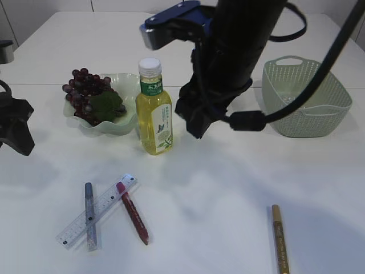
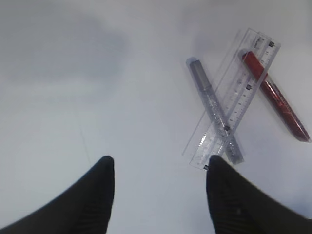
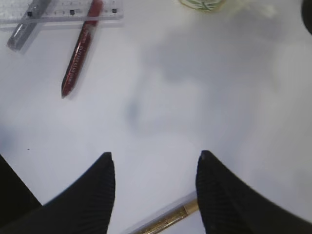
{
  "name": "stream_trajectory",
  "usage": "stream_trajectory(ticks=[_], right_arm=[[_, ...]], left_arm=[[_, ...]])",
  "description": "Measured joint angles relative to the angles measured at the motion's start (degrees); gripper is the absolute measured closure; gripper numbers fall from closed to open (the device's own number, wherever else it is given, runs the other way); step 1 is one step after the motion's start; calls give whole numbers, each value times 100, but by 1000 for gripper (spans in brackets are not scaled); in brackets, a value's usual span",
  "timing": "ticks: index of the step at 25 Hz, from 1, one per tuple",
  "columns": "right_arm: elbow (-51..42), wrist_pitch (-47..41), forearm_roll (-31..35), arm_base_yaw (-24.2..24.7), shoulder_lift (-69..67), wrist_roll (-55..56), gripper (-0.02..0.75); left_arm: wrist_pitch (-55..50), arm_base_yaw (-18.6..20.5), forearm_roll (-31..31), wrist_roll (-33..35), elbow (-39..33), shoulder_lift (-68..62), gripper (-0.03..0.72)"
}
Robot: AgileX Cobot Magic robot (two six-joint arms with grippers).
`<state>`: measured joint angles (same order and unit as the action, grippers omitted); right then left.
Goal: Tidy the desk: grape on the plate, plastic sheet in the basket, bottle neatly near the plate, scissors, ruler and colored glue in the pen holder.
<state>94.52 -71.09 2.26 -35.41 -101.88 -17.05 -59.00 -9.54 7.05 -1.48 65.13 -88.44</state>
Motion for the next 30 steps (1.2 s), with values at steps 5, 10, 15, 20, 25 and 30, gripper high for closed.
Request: stream_trajectory(ticks=[5,10,15,20,25,30], right_arm=[[0,94,67,-234,-409,-128,316],[-7,83,79,-244,-492,-79,316],[-7,74,-278,-230,-492,432,316],[-7,74,-341,43,-492,557,316],[-7,74,-168,611,-470,617,316],[-7,74,55,1195,-305,612,316]], left_arm=[[72,0,0,12,0,0,253],[96,0,0,24,0,0,253],[104,-173,176,497,0,0,253],[271,-1242,-265,624,0,0,253],[669,-2012,-605,646,0,-251,242],[836,-2055,-546,646,0,-721,179]])
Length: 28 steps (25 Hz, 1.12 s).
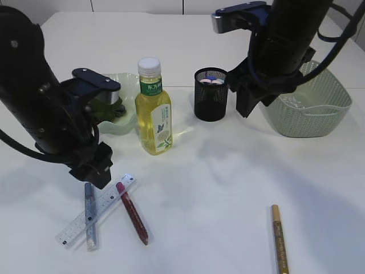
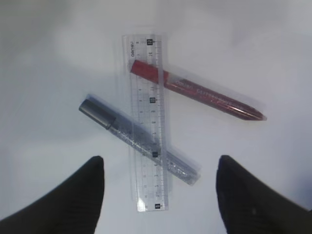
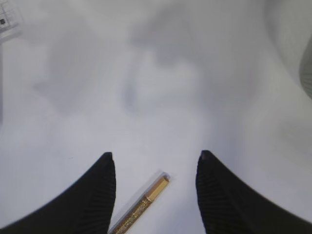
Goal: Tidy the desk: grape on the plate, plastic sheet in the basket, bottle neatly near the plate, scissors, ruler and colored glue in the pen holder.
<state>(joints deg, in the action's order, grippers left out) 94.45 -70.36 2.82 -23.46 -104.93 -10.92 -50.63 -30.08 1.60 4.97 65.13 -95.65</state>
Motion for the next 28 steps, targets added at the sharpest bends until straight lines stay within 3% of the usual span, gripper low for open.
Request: stream_trajectory(ticks=[6,28], right_arm=[[0,0,48,212,78,8,316],[0,-11,253,212,78,8,316]], left_arm=[[410,0,-10,0,0,-560,129],[1070,0,-302,0,0,-1646,125]])
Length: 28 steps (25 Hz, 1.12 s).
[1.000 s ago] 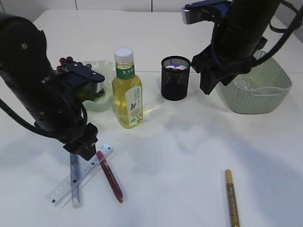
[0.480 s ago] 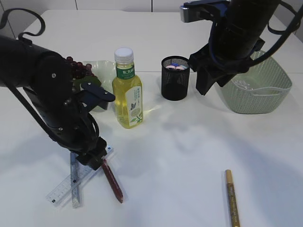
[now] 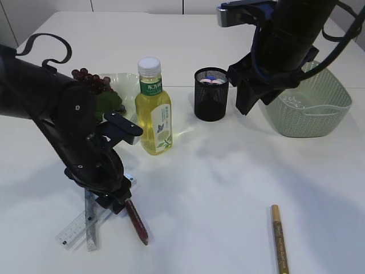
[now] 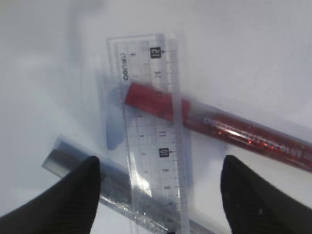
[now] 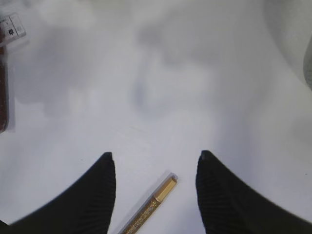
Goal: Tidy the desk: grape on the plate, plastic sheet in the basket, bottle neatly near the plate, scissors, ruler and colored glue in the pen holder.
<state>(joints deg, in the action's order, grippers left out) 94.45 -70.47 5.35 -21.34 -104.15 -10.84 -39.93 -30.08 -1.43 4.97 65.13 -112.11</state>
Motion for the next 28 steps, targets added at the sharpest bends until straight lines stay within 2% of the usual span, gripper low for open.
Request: stream_trajectory(ticks=[28], right_arm=[[0,-10,12,0,0,0,316]], left_arm=[[336,0,-338,0,0,-152,138]])
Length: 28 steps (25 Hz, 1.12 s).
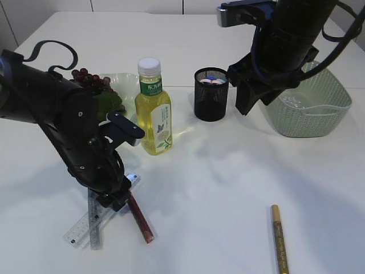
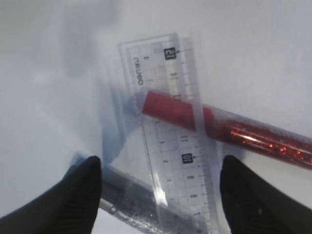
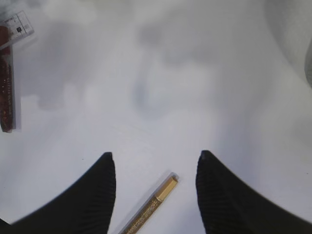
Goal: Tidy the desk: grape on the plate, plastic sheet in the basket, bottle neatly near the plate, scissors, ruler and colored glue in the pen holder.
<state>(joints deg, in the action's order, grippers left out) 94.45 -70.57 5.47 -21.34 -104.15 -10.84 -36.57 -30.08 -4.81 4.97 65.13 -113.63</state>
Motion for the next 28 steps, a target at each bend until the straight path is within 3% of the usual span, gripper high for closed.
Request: stream_trajectory(ticks=[28], right_arm=[[0,-2,12,0,0,0,316]], left_arm=[[86,-173,160,145,0,0,147]])
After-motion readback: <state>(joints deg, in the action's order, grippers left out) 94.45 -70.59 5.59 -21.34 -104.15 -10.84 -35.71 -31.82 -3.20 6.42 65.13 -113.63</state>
